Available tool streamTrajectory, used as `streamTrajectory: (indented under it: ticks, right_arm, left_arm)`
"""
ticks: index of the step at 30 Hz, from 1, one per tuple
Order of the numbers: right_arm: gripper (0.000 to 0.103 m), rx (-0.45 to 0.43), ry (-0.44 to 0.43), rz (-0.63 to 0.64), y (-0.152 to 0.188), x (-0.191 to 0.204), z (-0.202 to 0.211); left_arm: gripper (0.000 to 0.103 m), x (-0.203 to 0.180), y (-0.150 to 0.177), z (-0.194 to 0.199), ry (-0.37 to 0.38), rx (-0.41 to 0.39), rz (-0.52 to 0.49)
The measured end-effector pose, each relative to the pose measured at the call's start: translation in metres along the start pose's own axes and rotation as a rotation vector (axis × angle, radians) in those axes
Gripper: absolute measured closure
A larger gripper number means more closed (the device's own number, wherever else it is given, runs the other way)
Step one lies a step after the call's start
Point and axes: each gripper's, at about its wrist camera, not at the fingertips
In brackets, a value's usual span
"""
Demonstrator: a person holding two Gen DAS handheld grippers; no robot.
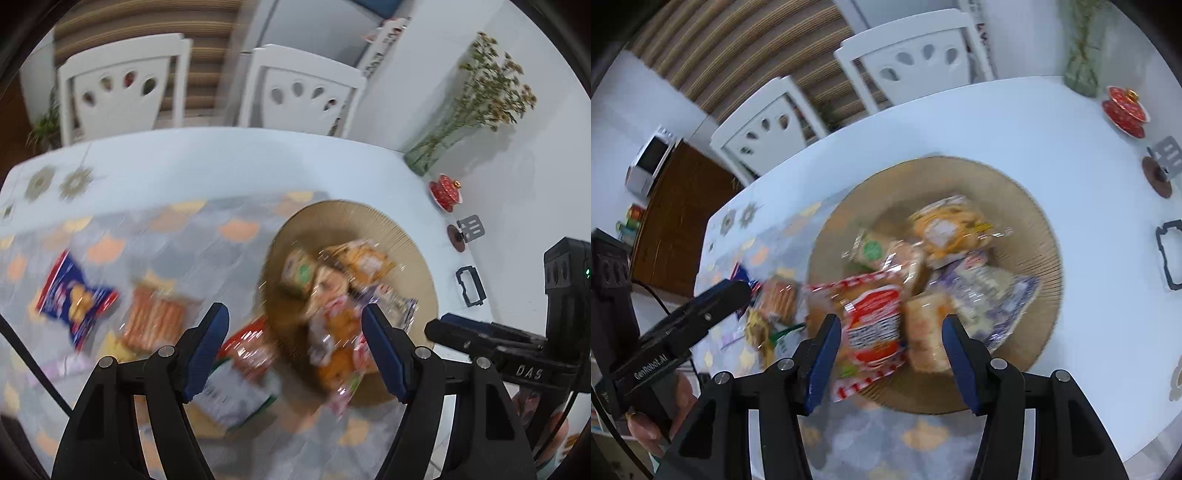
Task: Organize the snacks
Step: 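Carry both packs over the amber bowl and open both tools, then move both tools back toward the remaining snacks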
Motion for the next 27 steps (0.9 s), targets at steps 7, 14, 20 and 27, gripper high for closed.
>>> streamTrajectory:
  ticks: [7, 14, 20, 27]
  right_arm:
    - [0.048, 0.027, -0.043, 0.081, 0.019, 0.052, -0.009]
    - [0.047, 0.064, -0.074, 0.149, 0.041, 0.101, -0.023]
    - [0.047, 0.112, -0.094, 0.195, 0.063, 0.143, -0.049]
    - [0.047, 0.098, -0.090, 0.313, 0.081, 0.194, -0.079]
  left_arm:
    - [0.030, 0.069, 0.018, 0.054, -0.111, -0.069, 0.088]
    - [0.030, 0.150, 0.041, 0.111, -0.236, -0.150, 0.198]
    - [0.030, 0.205, 0.065, 0.124, -0.247, -0.126, 0.287]
    - [0.030, 0.233, 0.082, 0.110, -0.233, -0.057, 0.201]
Point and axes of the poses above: each gripper's, at about its wrist camera, not at the fingertips, and z roughly against the way its jaws point, x to its left, y to its underside, and after that the axes turned 5 degrees about -x, right-handed
